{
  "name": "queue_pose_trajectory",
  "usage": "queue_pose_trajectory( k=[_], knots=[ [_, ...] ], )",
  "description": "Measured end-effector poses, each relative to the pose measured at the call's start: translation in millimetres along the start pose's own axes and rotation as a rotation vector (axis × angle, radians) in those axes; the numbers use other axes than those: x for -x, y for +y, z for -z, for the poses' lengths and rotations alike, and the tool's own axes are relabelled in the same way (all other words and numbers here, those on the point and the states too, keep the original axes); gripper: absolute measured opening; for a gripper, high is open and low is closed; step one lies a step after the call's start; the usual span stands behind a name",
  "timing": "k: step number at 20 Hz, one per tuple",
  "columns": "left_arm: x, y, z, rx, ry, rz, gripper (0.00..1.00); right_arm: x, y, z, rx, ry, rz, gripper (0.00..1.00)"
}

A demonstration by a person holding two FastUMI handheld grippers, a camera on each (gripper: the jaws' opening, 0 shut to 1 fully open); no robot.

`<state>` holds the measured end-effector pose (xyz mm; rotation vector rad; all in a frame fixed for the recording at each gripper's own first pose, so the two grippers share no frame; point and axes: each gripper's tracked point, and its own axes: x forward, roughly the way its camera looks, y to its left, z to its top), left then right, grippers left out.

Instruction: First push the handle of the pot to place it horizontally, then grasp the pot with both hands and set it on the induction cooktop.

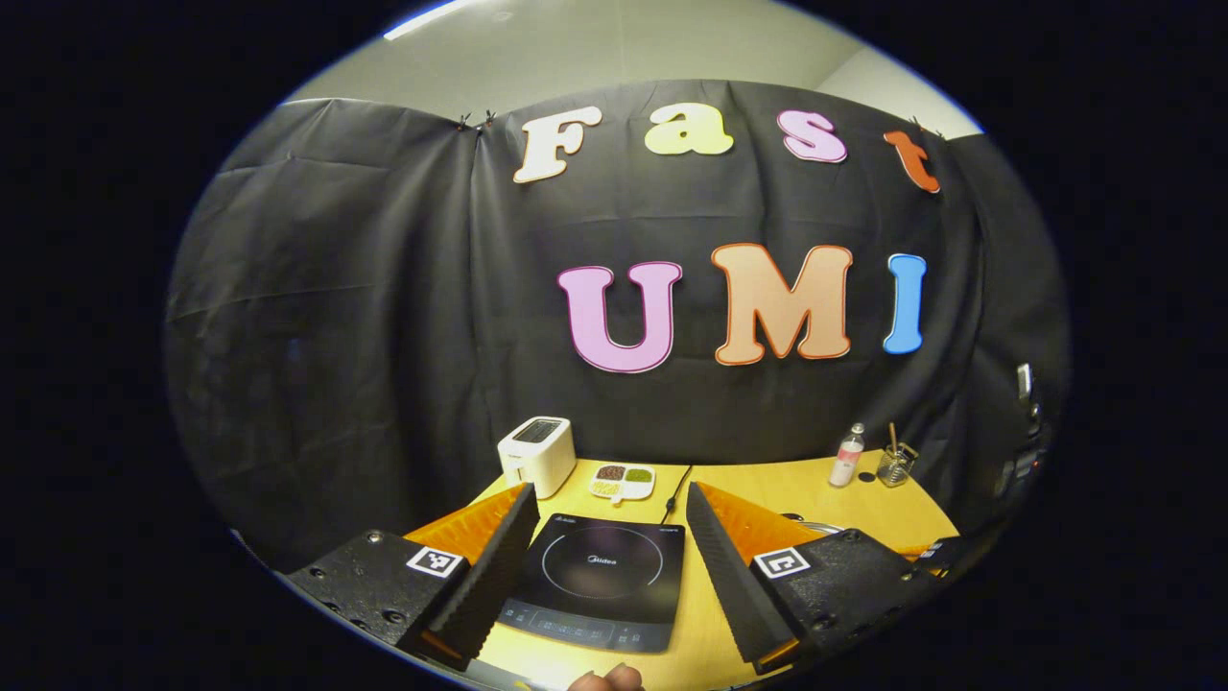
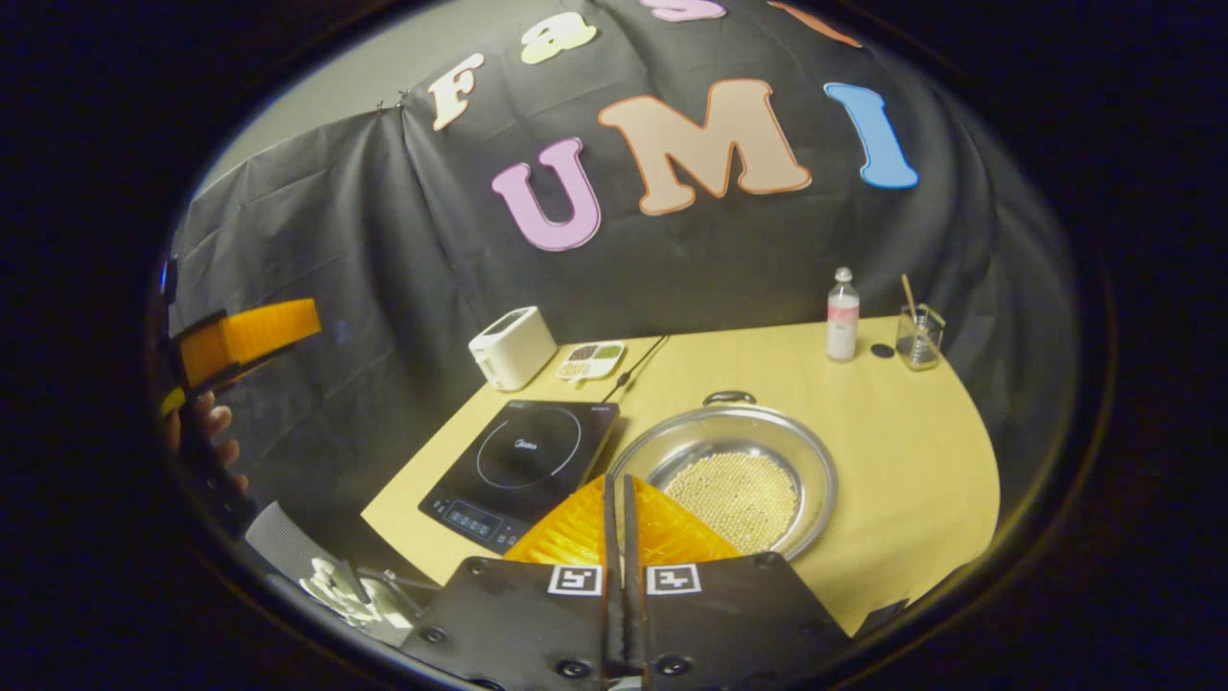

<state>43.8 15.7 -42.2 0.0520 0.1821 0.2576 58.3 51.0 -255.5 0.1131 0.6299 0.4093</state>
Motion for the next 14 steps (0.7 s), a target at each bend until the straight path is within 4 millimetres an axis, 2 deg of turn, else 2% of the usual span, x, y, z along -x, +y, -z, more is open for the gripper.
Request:
queue_pose_trajectory(
  k=[1, 2, 3, 4, 5, 8, 9, 14],
  knots=[
    [-0.1, -1.4, 1.1, -0.001, 0.008, -0.01, 0.95, -6.5, -2.8, 15.2, 0.002, 0.036, -0.013, 0.0],
    [0.2, -3.8, 3.2, 0.0, 0.019, -0.017, 0.9, -13.0, -5.4, 28.6, 0.002, 0.071, -0.024, 0.0],
    [-1.0, -8.0, 5.9, 0.003, 0.029, -0.019, 0.94, -18.6, -8.1, 40.2, -0.002, 0.102, -0.031, 0.02],
    [-2.6, -12.6, 7.7, 0.005, 0.039, -0.016, 0.9, -24.0, -6.2, 50.7, -0.004, 0.133, -0.04, 0.0],
    [-4.6, -17.0, 10.2, 0.003, 0.048, -0.013, 0.9, -29.1, -6.6, 60.7, -0.001, 0.16, -0.045, 0.02],
    [-11.4, -25.1, 11.7, -0.001, 0.065, -0.012, 0.9, -39.4, -6.5, 96.0, 0.001, 0.266, -0.081, 0.0],
    [-11.5, -25.0, 12.8, -0.002, 0.074, -0.018, 0.94, -44.7, -6.5, 105.6, 0.0, 0.295, -0.088, 0.03],
    [-9.4, -21.2, 11.1, -0.043, 0.083, -0.05, 0.93, -54.8, -7.4, 140.4, 0.011, 0.388, -0.12, 0.0]
  ],
)
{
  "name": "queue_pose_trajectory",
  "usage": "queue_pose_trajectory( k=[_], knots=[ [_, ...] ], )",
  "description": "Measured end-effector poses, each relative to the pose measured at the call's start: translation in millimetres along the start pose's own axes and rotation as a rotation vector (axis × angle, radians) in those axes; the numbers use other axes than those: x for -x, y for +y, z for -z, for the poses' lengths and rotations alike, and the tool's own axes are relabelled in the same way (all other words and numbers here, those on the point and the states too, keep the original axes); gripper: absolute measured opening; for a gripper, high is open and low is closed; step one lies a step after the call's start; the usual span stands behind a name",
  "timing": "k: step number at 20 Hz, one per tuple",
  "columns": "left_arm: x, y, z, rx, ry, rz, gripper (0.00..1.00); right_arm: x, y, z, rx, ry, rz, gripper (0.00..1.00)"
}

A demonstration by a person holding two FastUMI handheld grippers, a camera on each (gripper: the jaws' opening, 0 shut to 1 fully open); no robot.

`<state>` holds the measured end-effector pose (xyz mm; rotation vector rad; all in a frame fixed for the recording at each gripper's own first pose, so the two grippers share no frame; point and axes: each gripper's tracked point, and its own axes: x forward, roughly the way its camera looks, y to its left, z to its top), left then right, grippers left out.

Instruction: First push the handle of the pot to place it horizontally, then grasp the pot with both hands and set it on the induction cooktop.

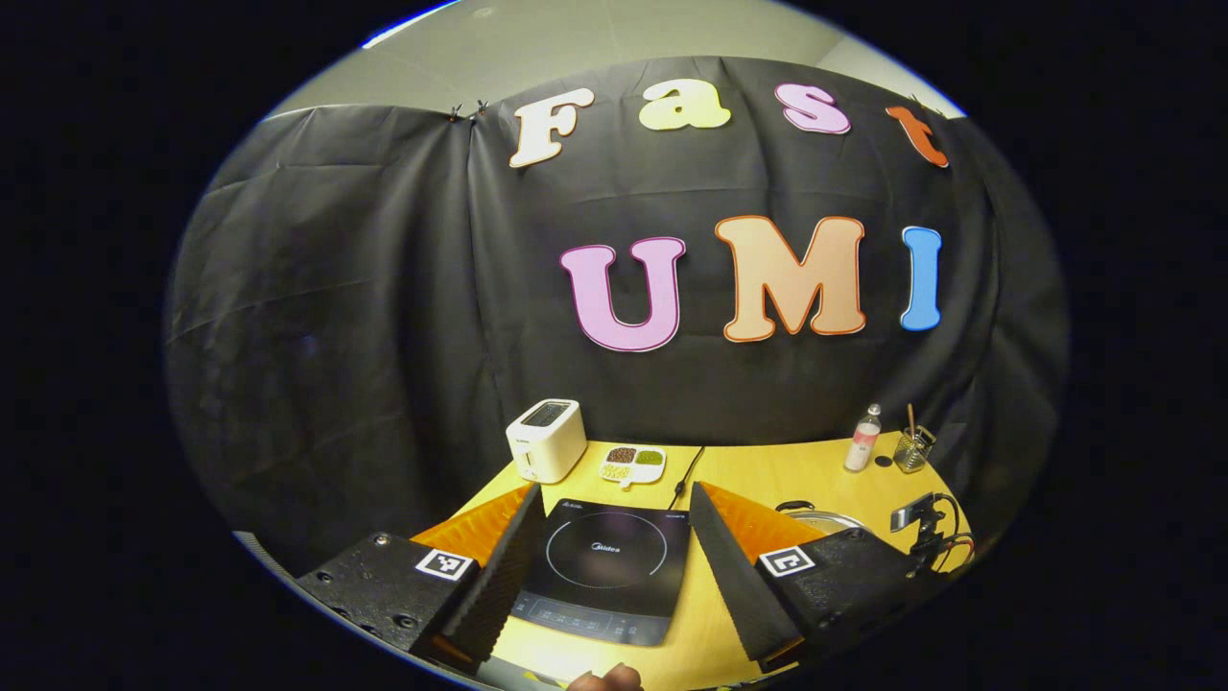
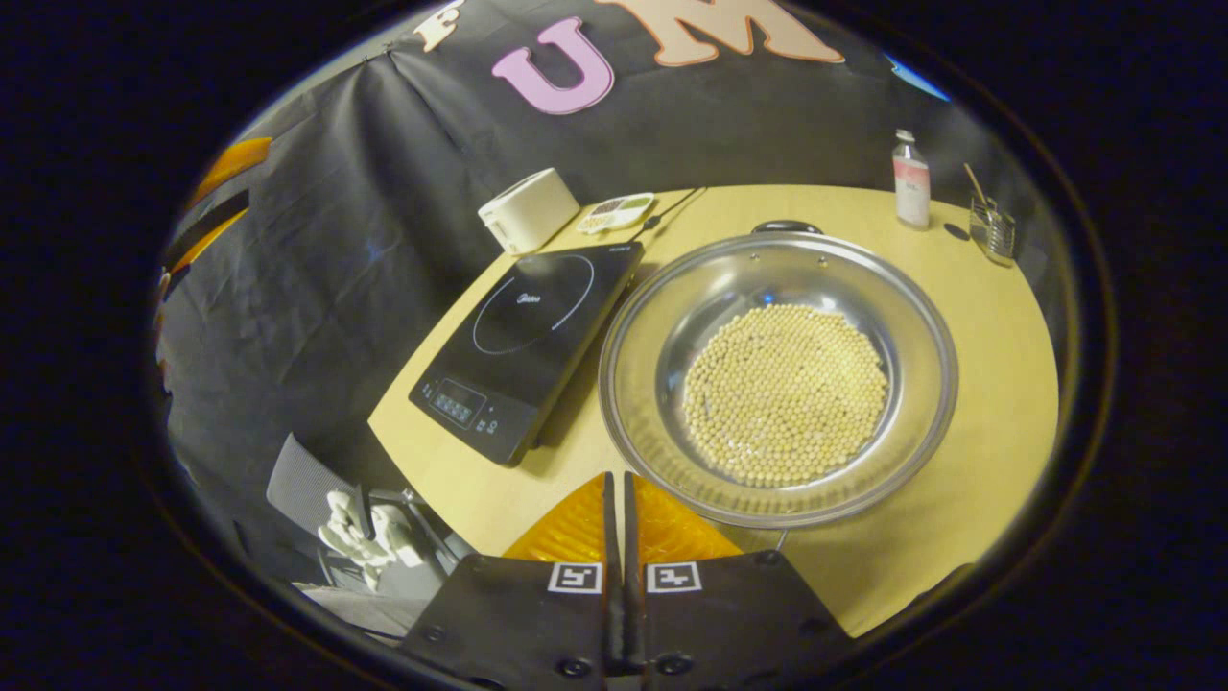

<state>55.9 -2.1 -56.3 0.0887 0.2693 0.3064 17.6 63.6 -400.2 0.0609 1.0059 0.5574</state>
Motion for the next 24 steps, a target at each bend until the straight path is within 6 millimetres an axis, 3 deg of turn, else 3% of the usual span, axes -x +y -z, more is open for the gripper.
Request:
queue_pose_trajectory(
  k=[3, 5, 9, 15, 21, 24],
  knots=[
    [1.4, -3.1, 0.0, -0.015, 0.017, -0.003, 0.94, -10.5, -4.8, 16.0, -0.015, 0.053, -0.01, 0.03],
    [-0.5, -10.2, -0.6, -0.037, 0.021, 0.007, 0.93, -12.8, -4.8, 16.0, -0.045, 0.051, -0.022, 0.03],
    [-10.6, -35.8, -1.9, -0.051, 0.023, 0.057, 0.93, -5.7, -22.0, 12.0, -0.059, 0.045, 0.009, 0.03],
    [-23.2, -53.9, 10.4, -0.006, 0.05, 0.112, 0.93, 12.4, -45.3, 18.2, -0.059, 0.069, 0.033, 0.02],
    [-55.2, -56.4, 7.9, 0.044, 0.023, 0.209, 0.93, 24.5, -61.1, 19.5, -0.05, 0.111, 0.175, 0.02],
    [-75.5, -56.0, 10.4, 0.064, 0.026, 0.271, 0.93, 24.0, -55.0, 37.3, -0.023, 0.209, 0.224, 0.0]
  ],
)
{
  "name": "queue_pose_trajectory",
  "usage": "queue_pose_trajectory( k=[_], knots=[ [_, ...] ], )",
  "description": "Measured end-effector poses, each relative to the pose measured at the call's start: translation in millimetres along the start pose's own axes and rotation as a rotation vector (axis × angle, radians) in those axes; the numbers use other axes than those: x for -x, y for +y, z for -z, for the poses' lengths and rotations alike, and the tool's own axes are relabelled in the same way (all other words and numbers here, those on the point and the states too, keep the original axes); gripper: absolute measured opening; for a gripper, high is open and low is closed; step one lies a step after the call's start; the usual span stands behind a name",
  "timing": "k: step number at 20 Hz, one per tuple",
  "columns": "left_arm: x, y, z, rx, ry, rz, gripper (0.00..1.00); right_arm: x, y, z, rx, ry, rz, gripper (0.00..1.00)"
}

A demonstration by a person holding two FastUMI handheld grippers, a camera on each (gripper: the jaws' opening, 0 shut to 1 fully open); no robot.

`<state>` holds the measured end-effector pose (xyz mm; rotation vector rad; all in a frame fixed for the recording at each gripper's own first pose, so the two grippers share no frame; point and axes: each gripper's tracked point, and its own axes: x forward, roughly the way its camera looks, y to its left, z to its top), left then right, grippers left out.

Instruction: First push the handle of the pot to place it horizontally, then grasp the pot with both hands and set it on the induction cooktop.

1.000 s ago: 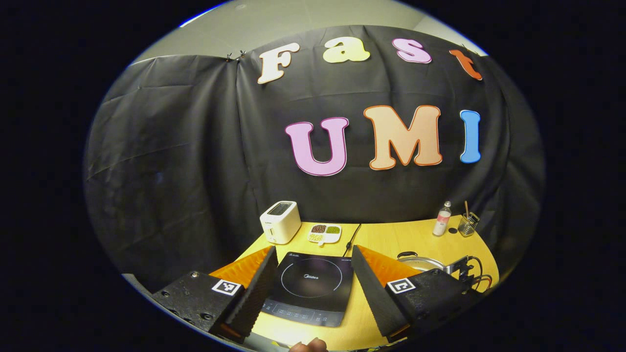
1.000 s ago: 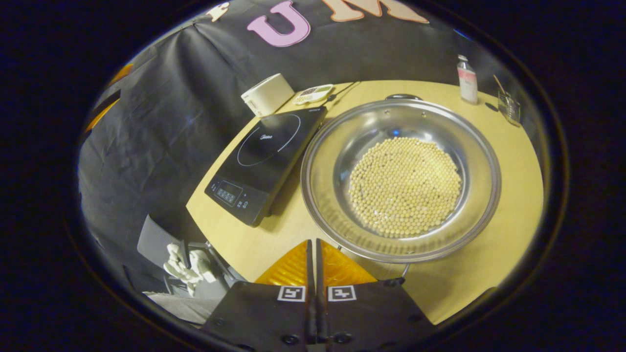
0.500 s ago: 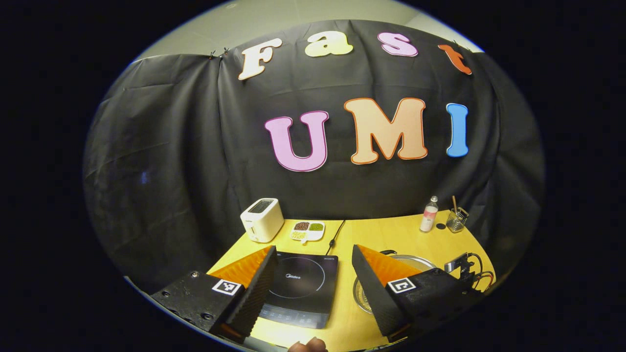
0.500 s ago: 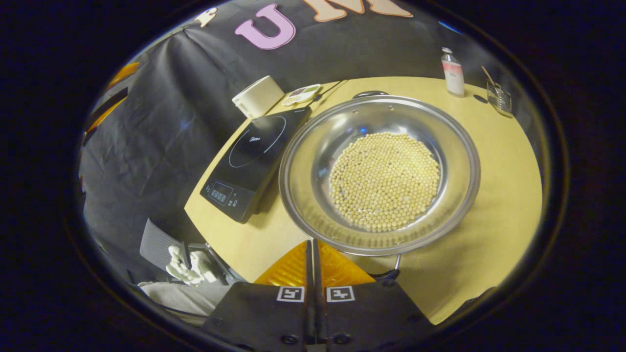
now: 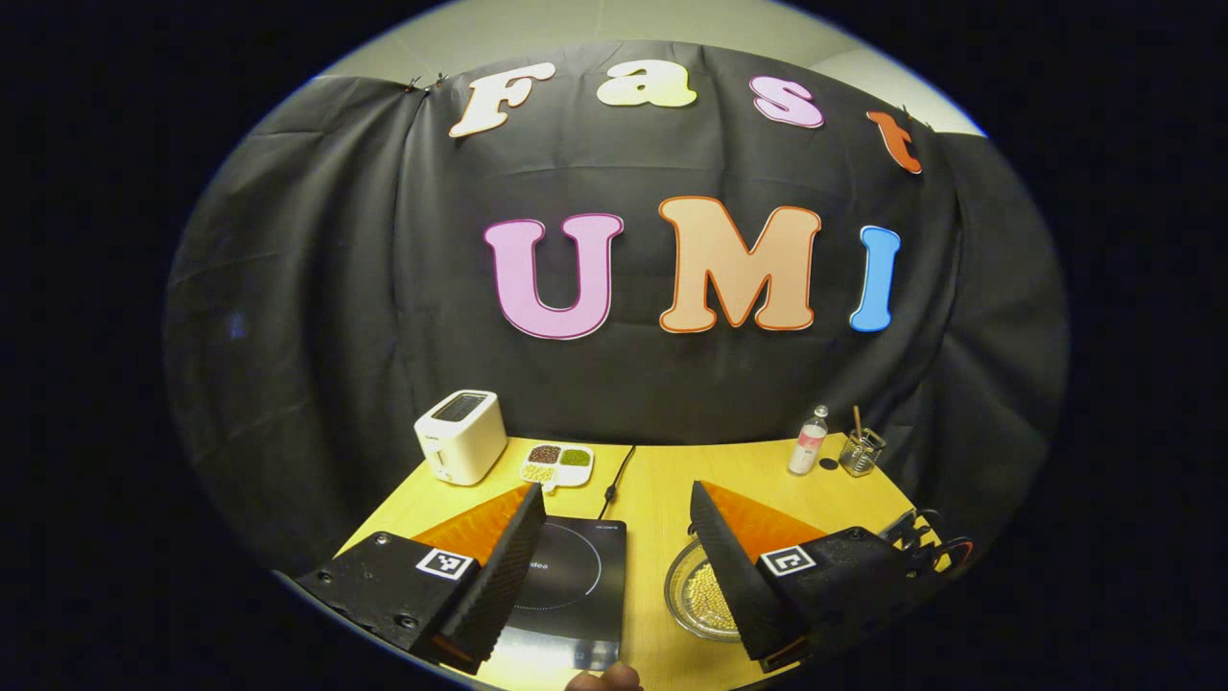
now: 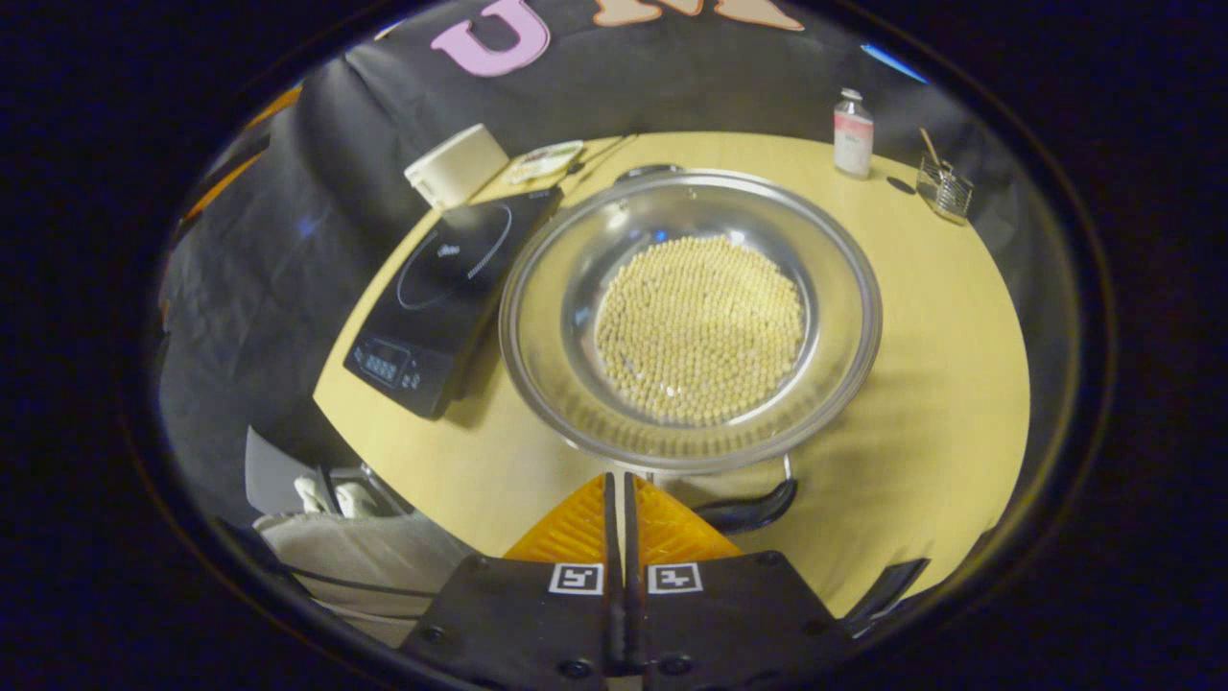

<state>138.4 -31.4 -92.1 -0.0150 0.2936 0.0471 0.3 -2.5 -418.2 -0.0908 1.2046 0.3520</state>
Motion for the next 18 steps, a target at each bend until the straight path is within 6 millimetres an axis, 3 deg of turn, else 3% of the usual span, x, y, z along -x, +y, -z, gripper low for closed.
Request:
queue_pose_trajectory(
  k=[6, 9, 13, 18],
  knots=[
    [-44.6, 6.3, 18.3, 0.057, 0.041, 0.13, 0.94, -7.0, -28.4, 4.4, -0.131, 0.026, 0.183, 0.03],
    [-62.3, 8.4, 27.4, 0.083, 0.064, 0.185, 0.95, -4.8, -61.1, -0.4, -0.197, 0.039, 0.275, 0.0],
    [-78.6, 10.4, 39.0, 0.118, 0.095, 0.225, 0.95, 3.2, -90.6, -0.2, -0.237, 0.06, 0.359, 0.0],
    [-83.0, 11.2, 61.2, 0.147, 0.159, 0.214, 0.95, 3.9, -119.0, -11.1, -0.23, 0.07, 0.377, 0.03]
  ],
)
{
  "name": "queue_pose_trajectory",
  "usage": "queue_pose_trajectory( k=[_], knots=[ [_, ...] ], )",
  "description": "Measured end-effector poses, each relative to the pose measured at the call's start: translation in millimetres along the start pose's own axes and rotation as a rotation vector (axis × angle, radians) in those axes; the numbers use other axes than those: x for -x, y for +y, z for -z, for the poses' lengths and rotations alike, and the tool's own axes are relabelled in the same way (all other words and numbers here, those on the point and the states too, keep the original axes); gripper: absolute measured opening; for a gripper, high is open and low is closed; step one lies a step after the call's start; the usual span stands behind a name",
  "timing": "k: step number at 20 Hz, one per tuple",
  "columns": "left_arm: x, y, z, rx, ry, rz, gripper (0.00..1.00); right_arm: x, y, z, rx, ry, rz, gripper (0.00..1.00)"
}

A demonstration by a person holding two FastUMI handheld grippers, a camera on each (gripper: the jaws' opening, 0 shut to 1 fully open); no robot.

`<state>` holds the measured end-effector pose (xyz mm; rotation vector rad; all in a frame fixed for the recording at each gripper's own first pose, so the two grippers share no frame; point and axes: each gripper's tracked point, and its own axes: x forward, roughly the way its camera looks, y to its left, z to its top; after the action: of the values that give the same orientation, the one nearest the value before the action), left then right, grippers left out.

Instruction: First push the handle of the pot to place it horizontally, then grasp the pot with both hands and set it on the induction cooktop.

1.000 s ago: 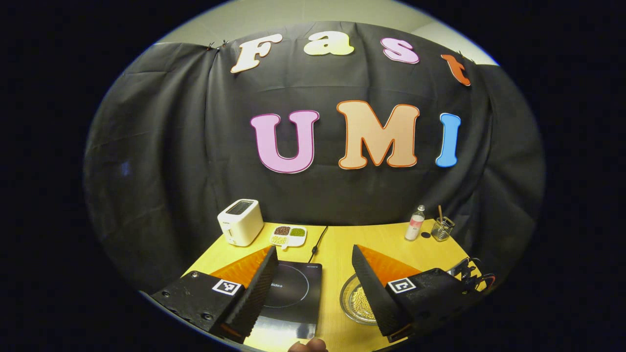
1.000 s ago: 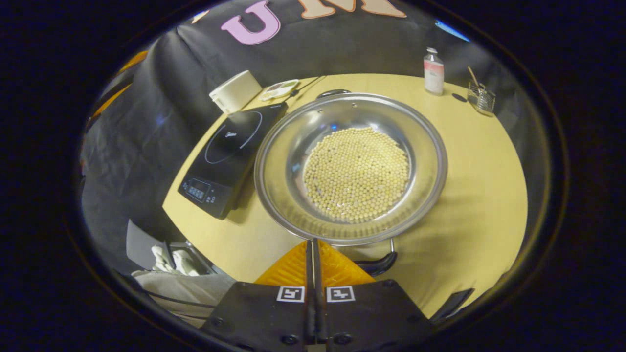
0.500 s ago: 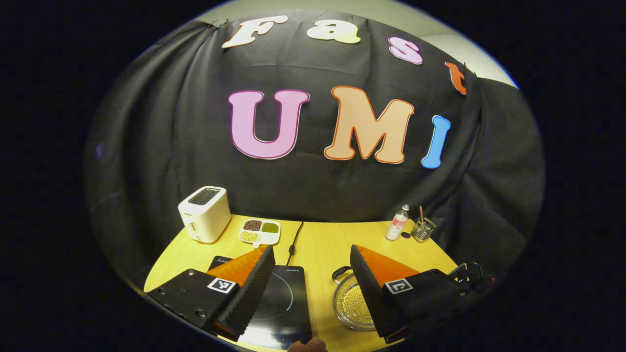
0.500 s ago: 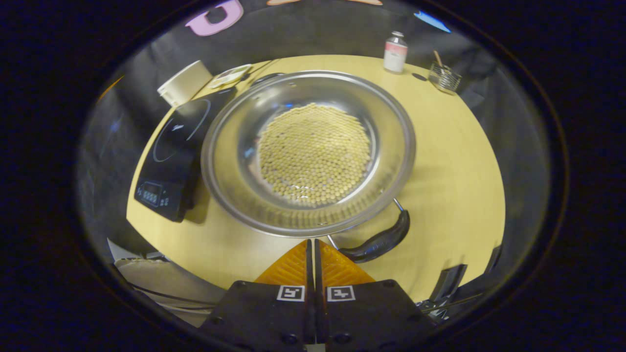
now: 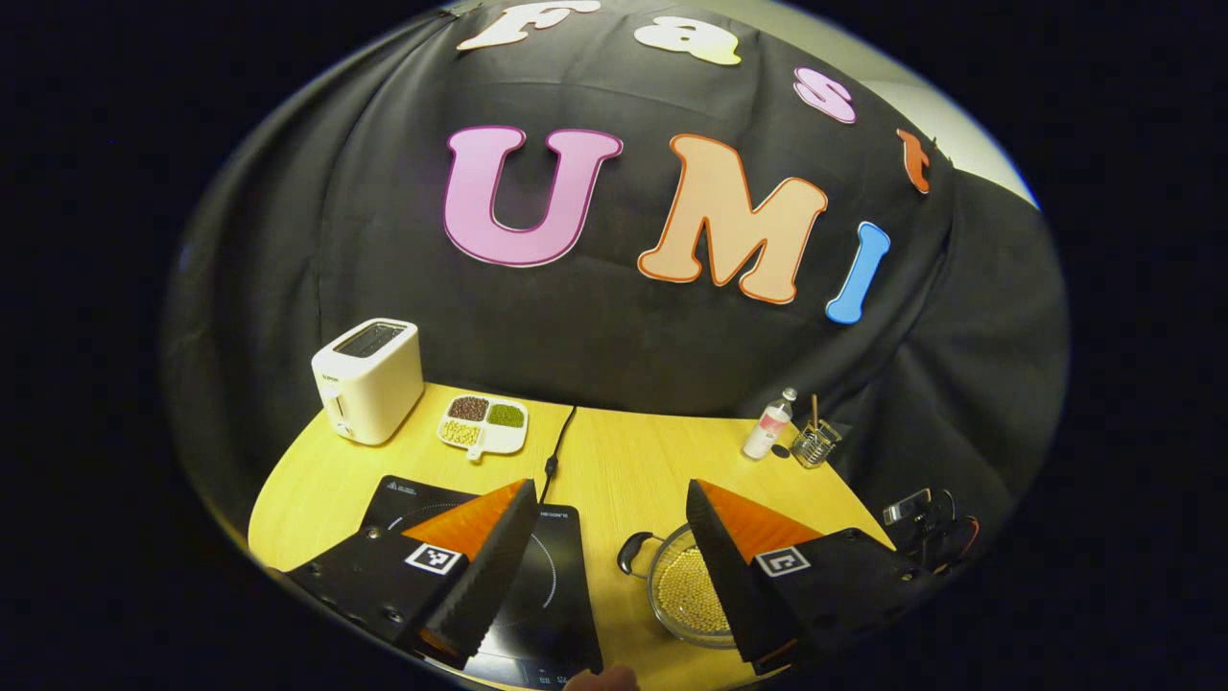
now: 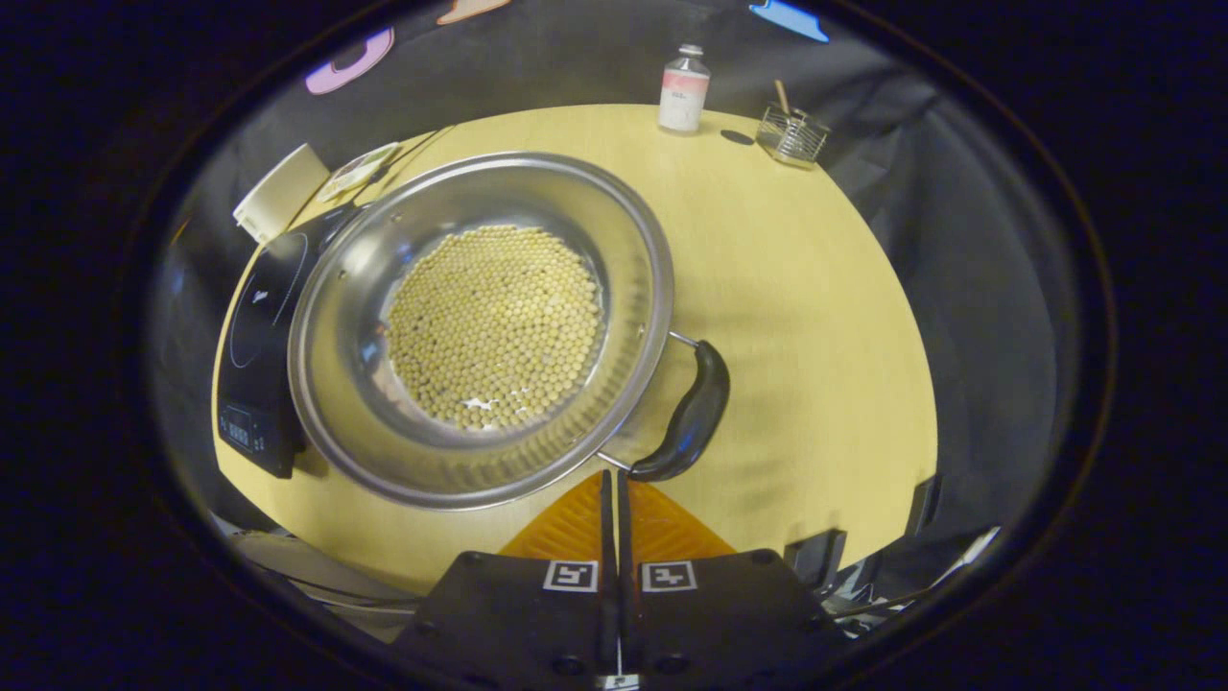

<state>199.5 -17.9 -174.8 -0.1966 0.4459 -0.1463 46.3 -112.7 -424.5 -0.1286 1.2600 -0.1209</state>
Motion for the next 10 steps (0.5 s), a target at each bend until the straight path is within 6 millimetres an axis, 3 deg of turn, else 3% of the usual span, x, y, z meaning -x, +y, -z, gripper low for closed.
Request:
queue_pose_trajectory(
  k=[10],
  knots=[
    [-15.9, -24.7, 70.7, -0.013, 0.201, -0.06, 0.96, -23.0, -52.9, -59.6, 0.017, -0.051, -0.064, 0.02]
  ],
)
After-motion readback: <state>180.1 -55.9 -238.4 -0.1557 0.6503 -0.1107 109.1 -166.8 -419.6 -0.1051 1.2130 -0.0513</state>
